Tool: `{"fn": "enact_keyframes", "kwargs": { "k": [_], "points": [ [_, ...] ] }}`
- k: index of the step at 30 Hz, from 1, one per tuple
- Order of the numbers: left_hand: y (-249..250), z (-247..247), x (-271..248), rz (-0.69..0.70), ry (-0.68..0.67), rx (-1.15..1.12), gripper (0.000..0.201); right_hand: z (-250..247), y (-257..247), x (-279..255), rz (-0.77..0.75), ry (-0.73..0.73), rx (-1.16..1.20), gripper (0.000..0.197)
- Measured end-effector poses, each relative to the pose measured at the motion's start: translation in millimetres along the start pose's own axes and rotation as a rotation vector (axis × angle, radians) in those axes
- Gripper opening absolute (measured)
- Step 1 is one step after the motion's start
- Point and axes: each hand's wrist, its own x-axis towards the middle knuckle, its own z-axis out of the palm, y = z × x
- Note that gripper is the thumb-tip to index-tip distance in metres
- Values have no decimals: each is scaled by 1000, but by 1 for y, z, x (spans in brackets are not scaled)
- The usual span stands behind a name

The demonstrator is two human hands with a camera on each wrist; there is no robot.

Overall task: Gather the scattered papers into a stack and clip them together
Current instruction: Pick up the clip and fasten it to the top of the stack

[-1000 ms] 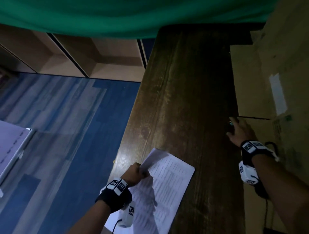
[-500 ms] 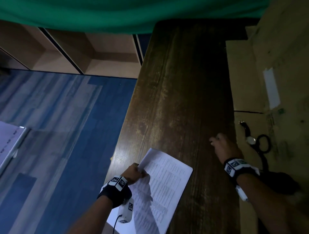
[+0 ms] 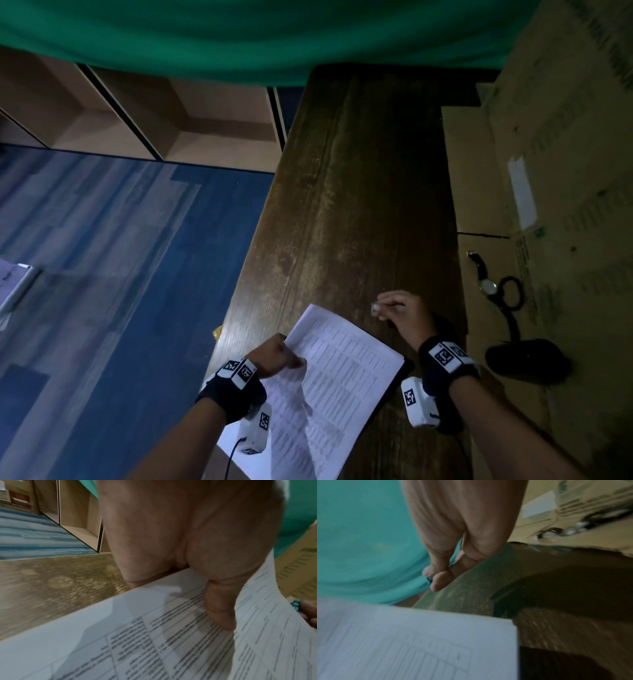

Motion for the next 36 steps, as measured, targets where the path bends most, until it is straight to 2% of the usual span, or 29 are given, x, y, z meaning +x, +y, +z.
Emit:
{"fn": "enact_keyframes", "kwargs": {
  "k": [3,5,9,13,19,30,36],
  "points": [
    [1,0,-1,17,-15,-12,37,5,-9,-8,-47,-115,-42,13],
    [2,0,-2,31,-23,-9,29,6,-14,-12,-48,-173,-141,16],
    [3,0,-3,49,-15,11,20,3,-24,-15,-7,-247,-257,41],
    [2,-2,-1,65,-30,28,24,-5,-26,-13,-72,-276,-372,24],
    [7,1,1,104,-32,73,15,-10,-25,-9,-102,-303,-481,18],
    [7,3,7,116,1,153,22,-3,-21,-17,-125,-252,-473,6],
    [9,5,8,156,14,152,30,2,-17,-18,-143,-236,-467,11]
  ]
}}
